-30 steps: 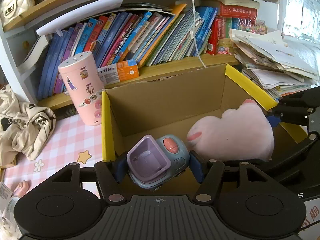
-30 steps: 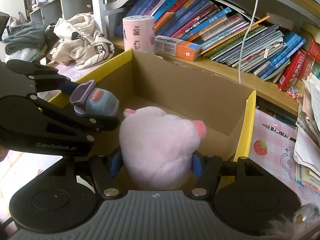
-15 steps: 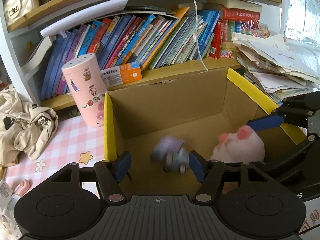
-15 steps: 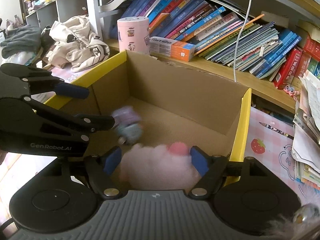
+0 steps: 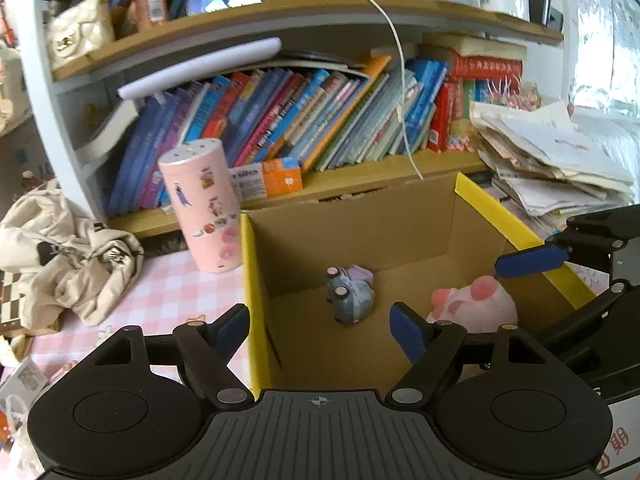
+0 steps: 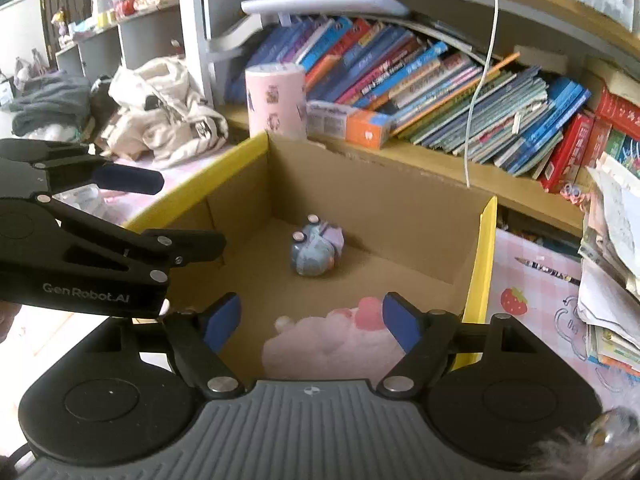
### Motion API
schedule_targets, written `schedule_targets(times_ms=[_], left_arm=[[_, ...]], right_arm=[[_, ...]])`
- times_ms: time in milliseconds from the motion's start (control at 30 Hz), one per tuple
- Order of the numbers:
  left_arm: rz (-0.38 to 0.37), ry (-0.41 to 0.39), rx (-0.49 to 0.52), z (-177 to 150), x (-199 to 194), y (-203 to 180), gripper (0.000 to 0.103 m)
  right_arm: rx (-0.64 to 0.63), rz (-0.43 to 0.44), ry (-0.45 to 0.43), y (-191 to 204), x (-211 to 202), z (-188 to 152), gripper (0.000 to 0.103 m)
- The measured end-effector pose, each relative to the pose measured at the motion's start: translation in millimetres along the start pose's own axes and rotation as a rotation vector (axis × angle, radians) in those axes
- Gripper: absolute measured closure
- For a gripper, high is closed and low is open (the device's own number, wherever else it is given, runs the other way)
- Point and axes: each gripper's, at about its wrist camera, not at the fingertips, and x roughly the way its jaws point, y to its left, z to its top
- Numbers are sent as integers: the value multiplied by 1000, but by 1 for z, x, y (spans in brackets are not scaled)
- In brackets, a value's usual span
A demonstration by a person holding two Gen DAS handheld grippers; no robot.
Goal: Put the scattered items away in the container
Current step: 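Withdraw both tools from the yellow box back over the desk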
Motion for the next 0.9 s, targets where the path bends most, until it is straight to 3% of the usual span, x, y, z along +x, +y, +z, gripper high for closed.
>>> schedule_targets(times_ms=[567,900], left_arm=[[62,-57,-132,-31,-69,22,23],[108,-11,-223,-69,-91,35,23]], right_arm=[[24,1,-122,30,-48,-9,24],[14,-29,-156,49,-66,-28,23]])
